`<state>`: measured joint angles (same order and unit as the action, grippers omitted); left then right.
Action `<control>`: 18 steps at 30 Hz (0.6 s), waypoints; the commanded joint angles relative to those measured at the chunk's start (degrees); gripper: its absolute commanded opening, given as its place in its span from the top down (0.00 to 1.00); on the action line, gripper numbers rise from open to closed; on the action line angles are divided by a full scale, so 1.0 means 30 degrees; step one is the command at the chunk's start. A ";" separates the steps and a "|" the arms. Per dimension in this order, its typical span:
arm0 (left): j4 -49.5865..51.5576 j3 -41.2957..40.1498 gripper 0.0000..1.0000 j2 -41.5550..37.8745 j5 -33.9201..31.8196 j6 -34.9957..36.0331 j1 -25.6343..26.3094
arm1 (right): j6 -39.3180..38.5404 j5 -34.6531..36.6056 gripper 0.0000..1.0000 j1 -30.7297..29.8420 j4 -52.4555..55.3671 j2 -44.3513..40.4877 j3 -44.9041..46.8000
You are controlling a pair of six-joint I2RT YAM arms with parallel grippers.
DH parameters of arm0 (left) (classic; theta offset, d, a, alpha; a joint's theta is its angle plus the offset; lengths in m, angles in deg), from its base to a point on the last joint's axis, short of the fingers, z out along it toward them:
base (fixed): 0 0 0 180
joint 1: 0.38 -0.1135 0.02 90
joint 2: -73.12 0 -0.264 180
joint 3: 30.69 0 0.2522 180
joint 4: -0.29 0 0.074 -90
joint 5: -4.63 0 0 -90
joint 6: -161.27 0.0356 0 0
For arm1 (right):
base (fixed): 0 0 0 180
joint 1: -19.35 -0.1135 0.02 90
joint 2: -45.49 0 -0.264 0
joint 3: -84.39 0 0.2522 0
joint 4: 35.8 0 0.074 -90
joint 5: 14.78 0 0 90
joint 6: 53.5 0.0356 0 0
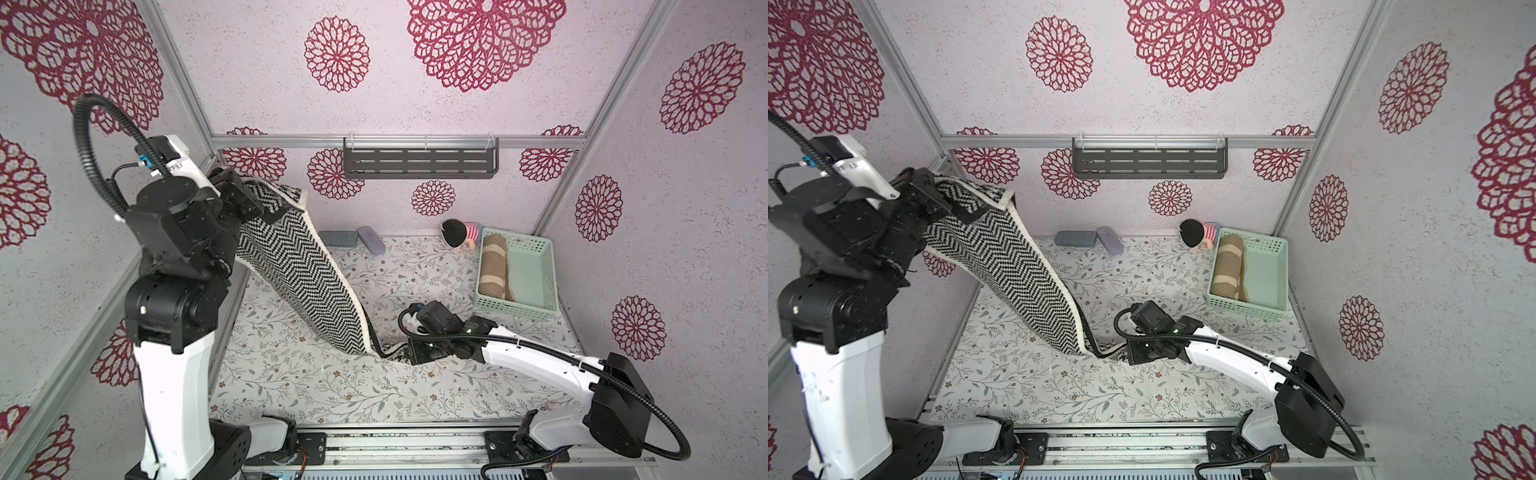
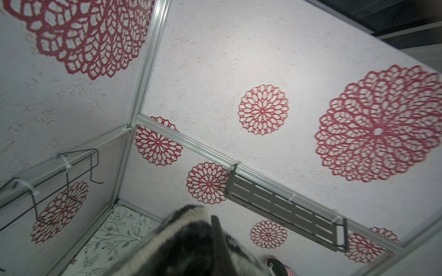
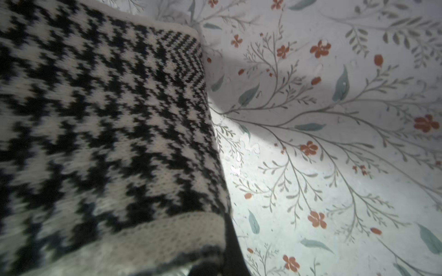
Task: Roll up the scarf and place it into the basket
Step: Flatten out the scarf at the center of the board.
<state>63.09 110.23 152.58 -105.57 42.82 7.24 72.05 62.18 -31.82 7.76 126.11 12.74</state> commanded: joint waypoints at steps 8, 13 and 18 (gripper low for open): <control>-0.2652 0.0282 1.00 0.7518 0.5970 -0.1345 -0.4780 | -0.1992 -0.6866 1.00 0.5234 0.1846 0.3010 -0.3254; -0.4476 0.0786 1.00 1.0509 0.8108 -0.2243 -0.6245 | -0.2759 -0.8554 1.00 0.7420 0.2568 0.5906 -0.6710; -0.5699 -0.0332 1.00 0.9956 0.8905 -0.2040 -0.6521 | -0.4493 -0.6139 1.00 0.7759 0.5516 0.6724 -0.9884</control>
<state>53.91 109.09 187.44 -82.21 36.70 -12.00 62.98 42.42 -8.42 17.60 148.12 -12.68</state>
